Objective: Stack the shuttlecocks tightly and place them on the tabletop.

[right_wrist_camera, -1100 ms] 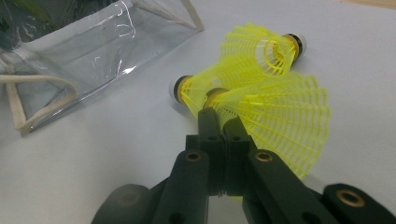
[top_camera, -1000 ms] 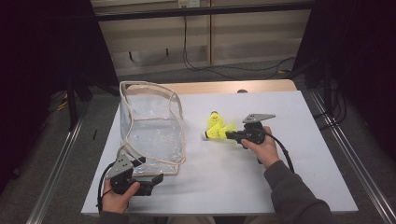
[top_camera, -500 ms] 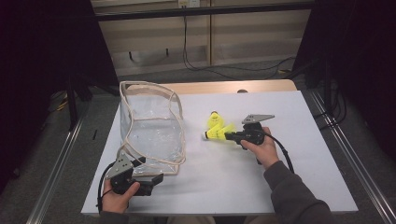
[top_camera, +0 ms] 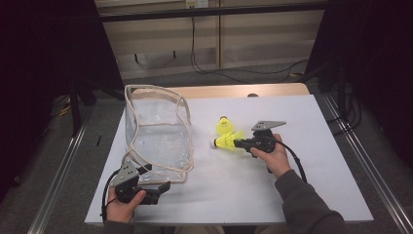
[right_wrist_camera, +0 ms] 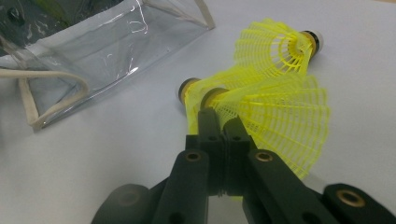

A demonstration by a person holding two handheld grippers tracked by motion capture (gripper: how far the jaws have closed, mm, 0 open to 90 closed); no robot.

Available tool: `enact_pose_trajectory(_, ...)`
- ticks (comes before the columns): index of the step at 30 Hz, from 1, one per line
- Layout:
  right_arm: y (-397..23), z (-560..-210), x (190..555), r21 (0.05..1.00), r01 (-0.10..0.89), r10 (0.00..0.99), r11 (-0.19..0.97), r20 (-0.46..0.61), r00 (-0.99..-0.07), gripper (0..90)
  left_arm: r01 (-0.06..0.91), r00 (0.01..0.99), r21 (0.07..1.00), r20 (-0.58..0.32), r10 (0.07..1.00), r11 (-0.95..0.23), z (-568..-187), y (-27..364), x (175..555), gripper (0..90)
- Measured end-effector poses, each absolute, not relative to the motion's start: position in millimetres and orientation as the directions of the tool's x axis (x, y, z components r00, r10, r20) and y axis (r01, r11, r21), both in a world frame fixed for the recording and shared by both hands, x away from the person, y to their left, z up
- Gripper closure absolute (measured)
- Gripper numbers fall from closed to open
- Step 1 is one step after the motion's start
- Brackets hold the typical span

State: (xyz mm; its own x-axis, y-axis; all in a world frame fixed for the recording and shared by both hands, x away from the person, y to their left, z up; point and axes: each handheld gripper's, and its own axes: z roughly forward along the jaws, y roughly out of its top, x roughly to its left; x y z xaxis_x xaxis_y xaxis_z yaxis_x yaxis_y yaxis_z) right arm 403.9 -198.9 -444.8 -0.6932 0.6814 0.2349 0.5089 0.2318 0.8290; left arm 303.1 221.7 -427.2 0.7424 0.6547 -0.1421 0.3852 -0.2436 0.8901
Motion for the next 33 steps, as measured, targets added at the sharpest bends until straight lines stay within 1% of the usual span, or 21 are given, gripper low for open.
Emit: enact_pose_trajectory(33, -193.2, -453.3, 406.5, 0.825, 0.529, 0.679, 0.200, 0.273, -0.681, 88.2, 0.388, 0.744, 0.888, -0.144, 0.652, -0.246, -427.2, 222.4, 303.3, 3.9)
